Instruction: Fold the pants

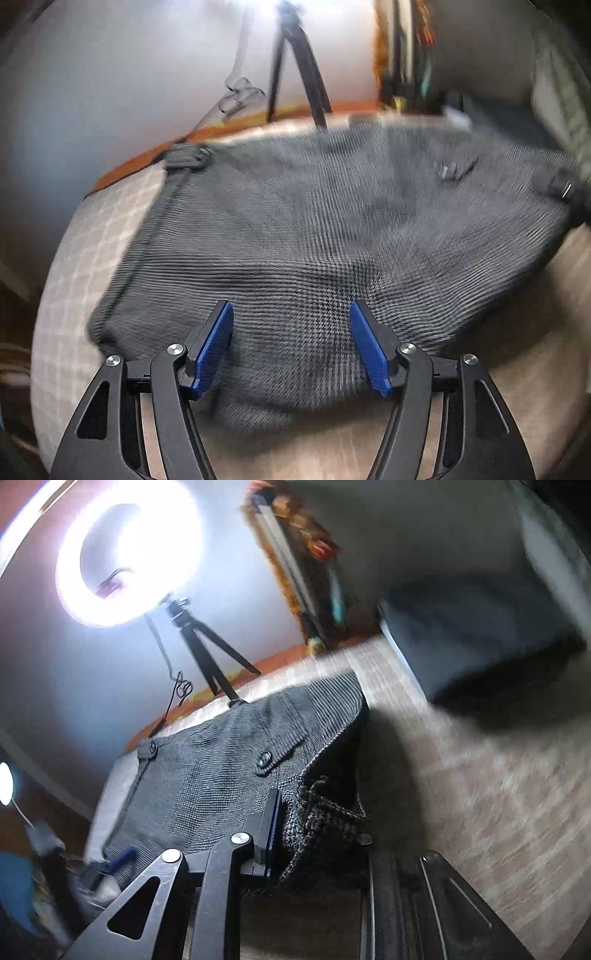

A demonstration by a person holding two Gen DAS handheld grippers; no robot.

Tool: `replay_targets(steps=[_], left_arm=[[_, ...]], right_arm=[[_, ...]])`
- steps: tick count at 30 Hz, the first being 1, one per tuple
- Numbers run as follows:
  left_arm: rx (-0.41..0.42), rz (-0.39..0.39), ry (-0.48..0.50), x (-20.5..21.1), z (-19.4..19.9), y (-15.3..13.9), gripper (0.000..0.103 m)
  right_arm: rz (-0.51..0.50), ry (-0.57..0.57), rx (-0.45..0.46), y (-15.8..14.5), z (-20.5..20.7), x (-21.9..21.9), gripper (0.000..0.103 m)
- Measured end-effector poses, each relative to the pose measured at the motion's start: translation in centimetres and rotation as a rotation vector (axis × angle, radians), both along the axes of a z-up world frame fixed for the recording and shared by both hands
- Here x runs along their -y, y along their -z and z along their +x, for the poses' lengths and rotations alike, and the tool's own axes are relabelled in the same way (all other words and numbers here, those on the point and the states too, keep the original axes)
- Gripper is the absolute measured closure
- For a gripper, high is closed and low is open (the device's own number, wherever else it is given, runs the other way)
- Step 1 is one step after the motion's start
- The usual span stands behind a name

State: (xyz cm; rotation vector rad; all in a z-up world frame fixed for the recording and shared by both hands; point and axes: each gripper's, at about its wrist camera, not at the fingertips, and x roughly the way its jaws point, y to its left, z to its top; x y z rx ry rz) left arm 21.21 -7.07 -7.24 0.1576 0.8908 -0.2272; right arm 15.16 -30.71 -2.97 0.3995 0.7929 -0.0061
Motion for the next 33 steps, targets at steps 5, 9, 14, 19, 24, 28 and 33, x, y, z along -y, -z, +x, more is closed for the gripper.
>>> replay_targets(steps=[5,9,14,19,24,28,33], left_arm=[[0.084,-0.165,-0.147,-7.8,-1.7,-5.5,0.037],[0.114,-0.185,-0.27,-14.3,-1.7,-6.9,0.037],[0.086,-0.252,-0.41,-20.1,-1.9,-6.0,0.037],[0.09,-0.311,-0.482,-23.5,-2.4,-6.2,0.037],[0.115,-0.334,-0.503,-25.4,-2.8,-7.3,0.037],[0.107,-0.342,-0.52,-26.1,-2.3,-7.0,0.037],[0.095,-0.334,-0.532,-26.5,-1.7,-6.5,0.037]], right_arm=[[-0.166,-0.072,0.01,-3.4,1.2,-2.9,0.083],[-0.298,-0.139,0.035,-6.0,2.9,-6.9,0.083],[-0.422,-0.245,0.089,-8.0,4.5,-13.9,0.083],[-0.547,-0.404,0.106,-6.8,6.2,-23.1,0.084],[-0.63,-0.584,0.055,-2.6,8.2,-31.9,0.086],[-0.672,-0.674,0.025,0.2,8.9,-36.3,0.09],[-0.567,-0.752,0.014,0.5,8.8,-37.3,0.069]])
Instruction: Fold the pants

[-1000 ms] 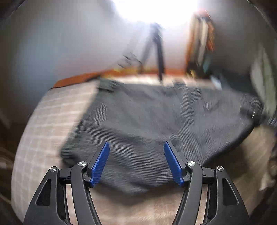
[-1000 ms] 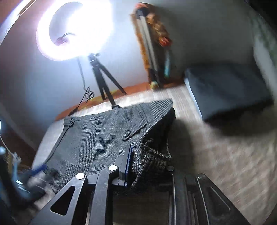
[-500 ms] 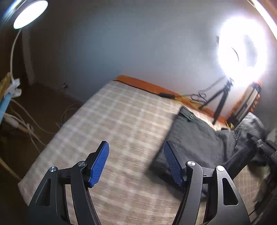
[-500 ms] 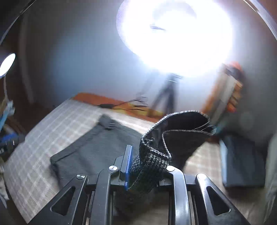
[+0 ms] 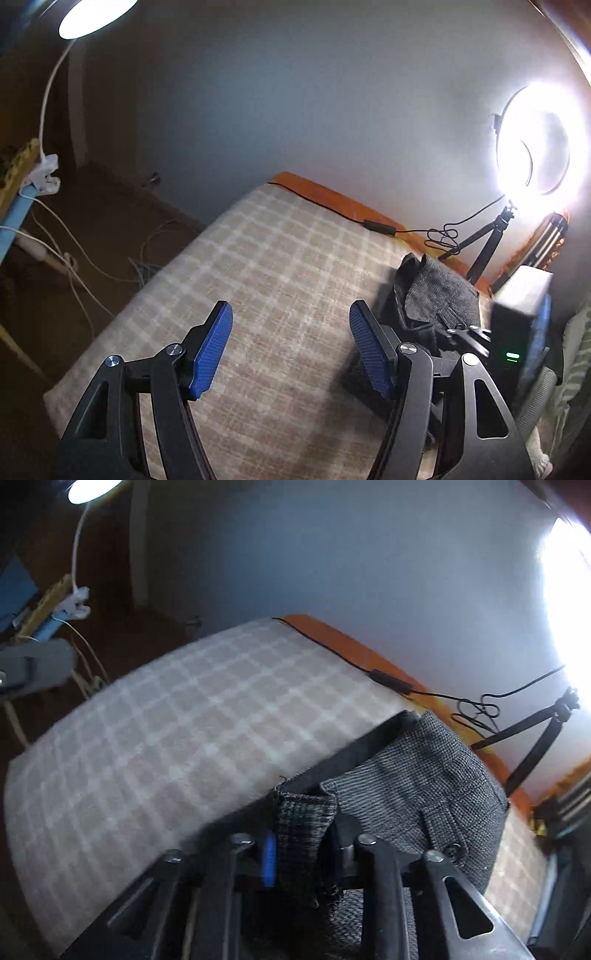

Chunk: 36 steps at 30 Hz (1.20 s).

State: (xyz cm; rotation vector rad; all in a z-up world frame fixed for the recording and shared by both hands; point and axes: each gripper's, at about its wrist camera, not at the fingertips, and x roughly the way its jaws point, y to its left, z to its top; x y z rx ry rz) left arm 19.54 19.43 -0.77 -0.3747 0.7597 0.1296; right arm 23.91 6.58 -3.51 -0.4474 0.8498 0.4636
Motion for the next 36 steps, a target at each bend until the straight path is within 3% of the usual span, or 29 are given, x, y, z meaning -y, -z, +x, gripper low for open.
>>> replay_targets(steps=[7,13,16,17,20,23,24,26,27,29,31,36], left_arm=[[-0.032,-0.036,0.069,1.6,1.0,0.9,0.037],[-0.064,-0.108,0.131,4.4,2.5,2.4,0.037],[-0.085,-0.134,0.164,6.6,3.3,2.9,0.037],[-0.087,-0.116,0.178,7.5,3.4,2.9,0.037],[-0.097,0.042,0.208,10.8,4.2,2.8,0.037],[-0.125,0.096,0.196,11.8,5.0,3.6,0.037],[-0.134,0.093,0.18,11.8,5.3,4.1,0.037],[-0.148,0.082,0.167,11.5,5.8,4.9,0.039],[-0.149,0.08,0.164,11.5,6.0,5.2,0.045],[-0.148,0.082,0.177,11.6,6.3,5.6,0.082],[-0.131,0.099,0.184,11.8,6.3,5.7,0.085],[-0.067,0.108,0.191,11.5,5.0,4.4,0.089]], right_arm=[[0.247,0.047,-0.032,-3.6,-2.2,7.2,0.056],[0.282,0.107,-0.054,-1.7,-6.5,14.4,0.045],[0.285,0.137,-0.057,-0.2,-8.0,16.6,0.045],[0.284,0.138,-0.06,0.1,-8.5,17.1,0.045],[0.259,0.14,-0.066,1.2,-8.8,17.5,0.045],[0.261,0.154,-0.084,2.3,-8.9,17.6,0.045],[0.261,0.157,-0.088,2.8,-9.0,17.6,0.046],[0.227,0.156,-0.078,3.5,-9.2,17.4,0.061],[0.186,0.152,-0.067,3.9,-9.1,17.2,0.073],[0.152,0.134,-0.044,4.0,-9.2,17.1,0.088],[0.16,0.13,-0.028,3.7,-9.4,17.3,0.096],[0.189,0.093,0.024,1.8,-10.7,18.6,0.099]])
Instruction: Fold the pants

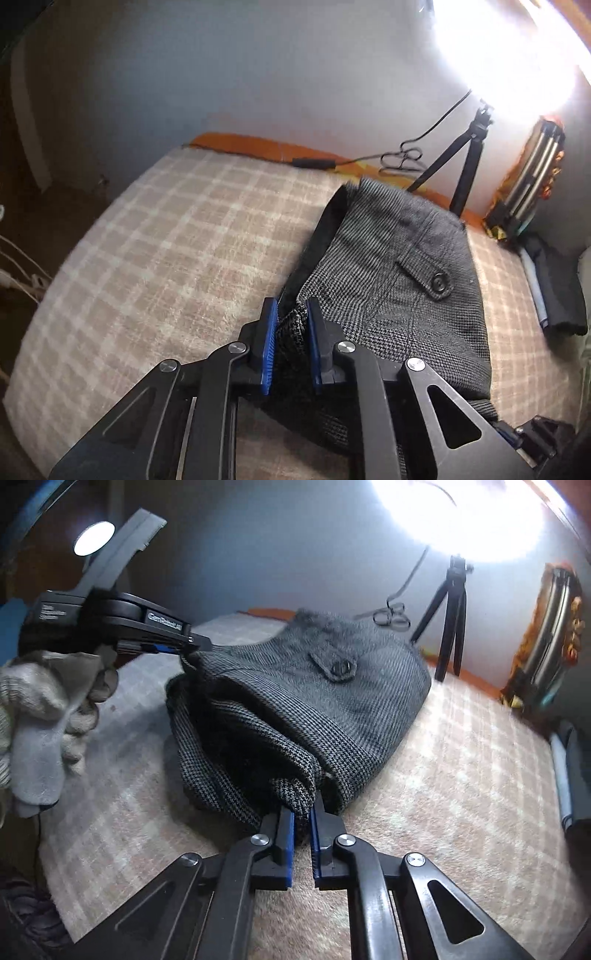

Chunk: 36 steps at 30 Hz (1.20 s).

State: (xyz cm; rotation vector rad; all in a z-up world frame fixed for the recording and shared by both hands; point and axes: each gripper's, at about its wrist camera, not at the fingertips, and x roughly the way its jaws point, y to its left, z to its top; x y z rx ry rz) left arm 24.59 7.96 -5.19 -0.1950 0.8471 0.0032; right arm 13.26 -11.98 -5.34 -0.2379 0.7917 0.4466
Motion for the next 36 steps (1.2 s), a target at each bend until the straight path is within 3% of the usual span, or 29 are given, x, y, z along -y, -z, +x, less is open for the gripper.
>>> replay_targets(steps=[3,7,9,12,13,18,22,25,31,36], left_arm=[[-0.011,0.12,0.013,0.3,-0.1,1.1,0.095],[-0.073,0.066,-0.051,-1.9,0.5,2.5,0.095],[-0.057,0.058,-0.056,-2.7,0.2,1.4,0.095],[-0.016,0.048,-0.032,-2.7,-0.5,-0.5,0.094],[0.0,0.045,-0.012,-2.2,-0.8,-1.3,0.094],[0.037,0.054,0.163,2.9,-2.6,-2.8,0.094],[0.033,0.021,0.354,8.1,-4.2,-2.8,0.094],[0.003,-0.005,0.446,10.7,-4.8,-1.8,0.094],[-0.074,-0.003,0.498,12.3,-5.1,0.8,0.094],[-0.128,0.002,0.502,12.0,-5.6,2.9,0.096]], right_arm=[[-0.051,-0.038,0.038,0.5,-1.0,0.0,0.1],[-0.093,-0.077,-0.003,2.3,-1.2,-0.4,0.098],[-0.005,-0.109,-0.057,1.3,-0.9,0.6,0.092],[0.144,-0.112,-0.107,-0.3,0.0,2.6,0.069],[0.188,-0.103,-0.107,-0.8,0.2,3.4,0.067],[0.296,0.012,-0.077,-3.0,2.9,6.5,0.067],[0.313,0.064,-0.07,-3.5,6.7,7.3,0.065],[0.304,0.066,-0.076,-3.5,9.6,7.3,0.07],[0.274,0.049,-0.106,-2.2,15.3,6.3,0.071],[0.151,0.043,-0.106,-0.6,19.3,4.1,0.076]])
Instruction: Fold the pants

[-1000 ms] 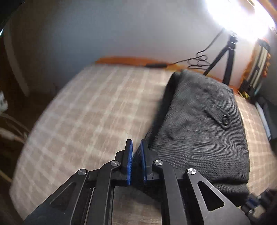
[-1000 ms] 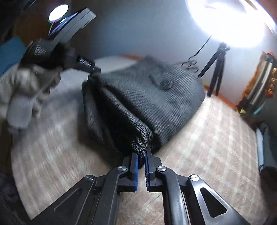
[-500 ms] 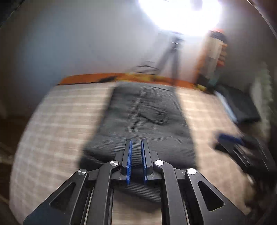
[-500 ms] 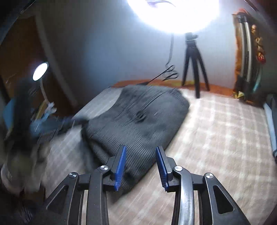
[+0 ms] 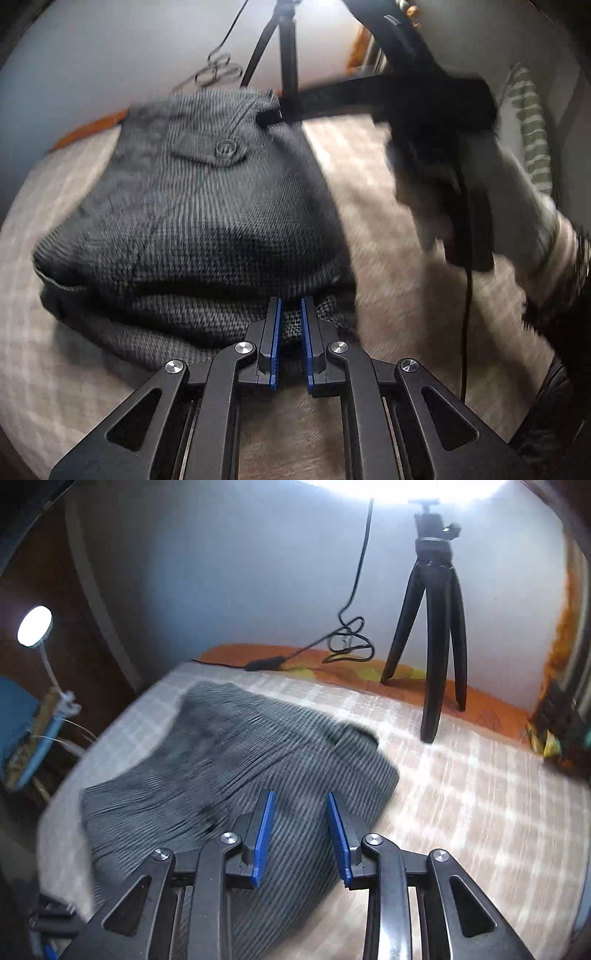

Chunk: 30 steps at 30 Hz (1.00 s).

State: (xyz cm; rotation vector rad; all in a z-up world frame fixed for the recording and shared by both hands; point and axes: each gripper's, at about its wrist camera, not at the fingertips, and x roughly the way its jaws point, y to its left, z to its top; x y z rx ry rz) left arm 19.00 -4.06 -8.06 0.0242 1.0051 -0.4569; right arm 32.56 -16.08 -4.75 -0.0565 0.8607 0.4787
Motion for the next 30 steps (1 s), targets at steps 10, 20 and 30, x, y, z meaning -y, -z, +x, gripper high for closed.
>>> replay_targets(steps=[10,20,30], left_arm=[[0.017,0.039,0.048,1.1,-1.7,-0.4,0.098],[0.12,-0.077,-0.208,-5.1,-0.5,-7.5,0.025],[-0.187,-0.351,-0.472,-15.3,1.4,-2.5,0.022]], right_arm=[[-0.021,0.025,-0.014,0.6,2.3,-0.2,0.083],[0.209,0.13,-0.072,-1.3,-4.5,7.1,0.031],[0.352,0.182,-0.191,-0.7,-4.5,9.4,0.022]])
